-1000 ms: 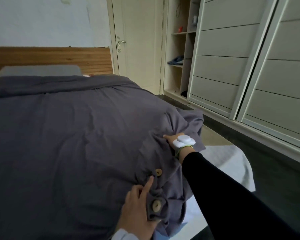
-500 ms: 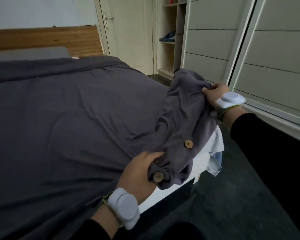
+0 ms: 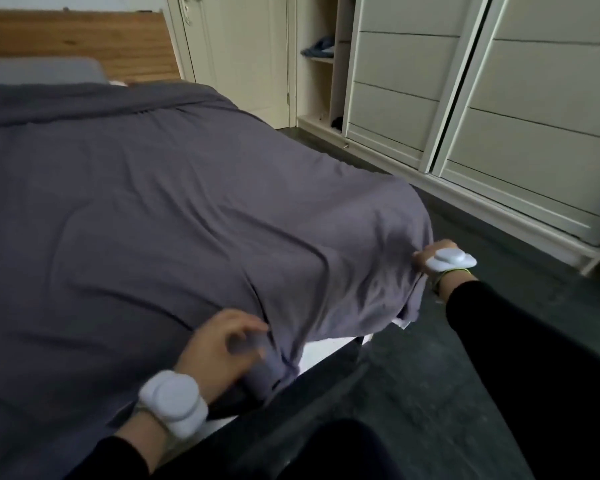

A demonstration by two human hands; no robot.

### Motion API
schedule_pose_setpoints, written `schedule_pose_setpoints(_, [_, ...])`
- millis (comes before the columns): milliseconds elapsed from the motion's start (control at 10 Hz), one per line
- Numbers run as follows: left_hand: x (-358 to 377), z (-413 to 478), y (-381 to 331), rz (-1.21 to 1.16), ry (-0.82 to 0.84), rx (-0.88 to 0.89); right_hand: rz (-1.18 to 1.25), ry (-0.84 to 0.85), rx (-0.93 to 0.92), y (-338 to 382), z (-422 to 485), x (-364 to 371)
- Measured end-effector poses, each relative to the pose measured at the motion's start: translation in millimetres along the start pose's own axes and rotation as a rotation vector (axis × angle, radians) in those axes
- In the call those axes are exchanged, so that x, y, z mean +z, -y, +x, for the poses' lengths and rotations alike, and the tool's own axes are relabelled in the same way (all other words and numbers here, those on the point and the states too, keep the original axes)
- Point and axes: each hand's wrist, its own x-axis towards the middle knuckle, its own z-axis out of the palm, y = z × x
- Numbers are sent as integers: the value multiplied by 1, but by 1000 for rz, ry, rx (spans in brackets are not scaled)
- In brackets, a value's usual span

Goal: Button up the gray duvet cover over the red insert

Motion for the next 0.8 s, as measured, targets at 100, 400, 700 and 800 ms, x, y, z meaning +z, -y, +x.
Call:
schedule_pose_setpoints(100, [-26, 18, 14, 336, -319, -69, 142, 45, -17, 9, -1, -6])
schedule_pose_setpoints(400, [-43, 17, 26, 231, -238, -154, 449, 188, -331, 80, -24, 38])
schedule_pose_setpoints(700, [-95, -45, 41, 217, -168, -334, 93, 212, -328, 145, -91, 37])
schedule_pose_setpoints(800, [-139, -61, 52, 146, -183, -500, 379, 354, -362, 195, -117, 66])
